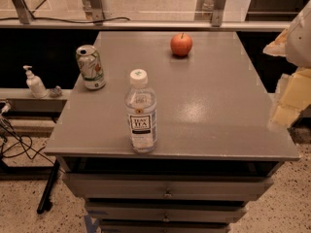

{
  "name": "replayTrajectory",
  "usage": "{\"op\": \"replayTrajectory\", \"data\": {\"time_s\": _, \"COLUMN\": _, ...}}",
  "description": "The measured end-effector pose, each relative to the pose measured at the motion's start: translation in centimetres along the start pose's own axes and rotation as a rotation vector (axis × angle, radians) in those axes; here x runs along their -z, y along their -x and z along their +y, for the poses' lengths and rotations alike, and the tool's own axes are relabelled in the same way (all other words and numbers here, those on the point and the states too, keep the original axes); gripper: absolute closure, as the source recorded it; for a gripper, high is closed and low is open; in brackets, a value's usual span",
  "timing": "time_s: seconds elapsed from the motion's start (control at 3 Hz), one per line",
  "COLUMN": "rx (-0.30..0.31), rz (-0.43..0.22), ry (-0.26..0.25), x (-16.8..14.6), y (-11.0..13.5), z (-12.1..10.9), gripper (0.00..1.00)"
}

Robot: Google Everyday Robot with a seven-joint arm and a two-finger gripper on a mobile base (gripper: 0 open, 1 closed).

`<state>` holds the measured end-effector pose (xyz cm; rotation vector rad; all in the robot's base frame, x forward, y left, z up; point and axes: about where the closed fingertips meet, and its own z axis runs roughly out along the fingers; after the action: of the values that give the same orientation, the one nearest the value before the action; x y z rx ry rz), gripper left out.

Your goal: Knock blue plastic bottle over

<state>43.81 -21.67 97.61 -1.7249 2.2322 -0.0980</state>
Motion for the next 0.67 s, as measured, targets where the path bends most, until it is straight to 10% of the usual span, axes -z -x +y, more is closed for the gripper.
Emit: {"op": "replayTrajectory", "data": {"time_s": 0.67, "rx": -0.013, "rz": -0.040, "ry": 0.000, "x": -0.24, "y": 0.44, "z": 0.28, "gripper": 0.00}}
